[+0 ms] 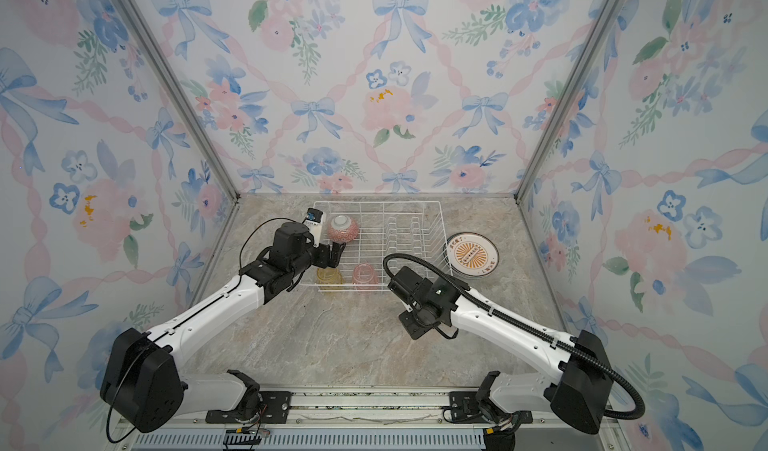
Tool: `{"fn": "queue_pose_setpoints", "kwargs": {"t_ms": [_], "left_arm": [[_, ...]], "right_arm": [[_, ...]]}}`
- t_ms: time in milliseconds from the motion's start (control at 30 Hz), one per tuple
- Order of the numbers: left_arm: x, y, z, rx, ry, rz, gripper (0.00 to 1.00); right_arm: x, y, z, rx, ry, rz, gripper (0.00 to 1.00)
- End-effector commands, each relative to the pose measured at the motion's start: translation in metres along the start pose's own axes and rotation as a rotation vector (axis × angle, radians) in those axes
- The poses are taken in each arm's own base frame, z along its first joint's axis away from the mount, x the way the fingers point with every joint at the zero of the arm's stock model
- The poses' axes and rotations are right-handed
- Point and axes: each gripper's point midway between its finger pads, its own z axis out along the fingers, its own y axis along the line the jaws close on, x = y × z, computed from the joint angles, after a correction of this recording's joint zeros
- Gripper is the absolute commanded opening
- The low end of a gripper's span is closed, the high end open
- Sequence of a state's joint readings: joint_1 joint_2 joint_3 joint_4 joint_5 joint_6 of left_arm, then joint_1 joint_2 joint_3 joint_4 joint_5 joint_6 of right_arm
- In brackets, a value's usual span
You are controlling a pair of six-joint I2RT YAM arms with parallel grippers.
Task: Unload the mixed dishes from the dish rack
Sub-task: 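Lower the clear cup to the table with the right gripper while left moves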
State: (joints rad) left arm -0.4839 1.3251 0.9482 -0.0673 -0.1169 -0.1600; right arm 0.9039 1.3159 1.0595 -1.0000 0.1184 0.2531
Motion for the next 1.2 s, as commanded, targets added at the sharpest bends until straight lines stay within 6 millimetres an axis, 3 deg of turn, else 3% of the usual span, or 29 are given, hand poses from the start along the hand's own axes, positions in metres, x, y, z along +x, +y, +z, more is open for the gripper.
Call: {"fn": "queue_pose_setpoints", "kwargs": {"t_ms": [0,300,867,967,1167], "left_arm": [[-0.004,0.005,0.000,-0.025,-0.003,0.008,0.98],[0.001,0.009,0.000,-0.051,0.013,0.023,0.98],[0.006,0.001,0.008,-0.013,0.053,0.030,0.98],[0.007,0.001,0.007,-0.011,0.063,0.035,0.98],[0.009,0.000,0.005,-0.010,0.074,0.046,0.98]], "right_arm": [[-0.016,0.007,0.011,-0.008,-0.022,-0.017,0.00],[-0.028,0.005,0.041,0.013,0.040,-0.033,0.00],[-0.034,0.000,0.060,-0.013,0.074,-0.026,0.09],[-0.034,0.000,0.062,-0.015,0.080,-0.026,0.14],[-0.035,-0.001,0.062,-0.011,0.079,-0.026,0.32]]}}
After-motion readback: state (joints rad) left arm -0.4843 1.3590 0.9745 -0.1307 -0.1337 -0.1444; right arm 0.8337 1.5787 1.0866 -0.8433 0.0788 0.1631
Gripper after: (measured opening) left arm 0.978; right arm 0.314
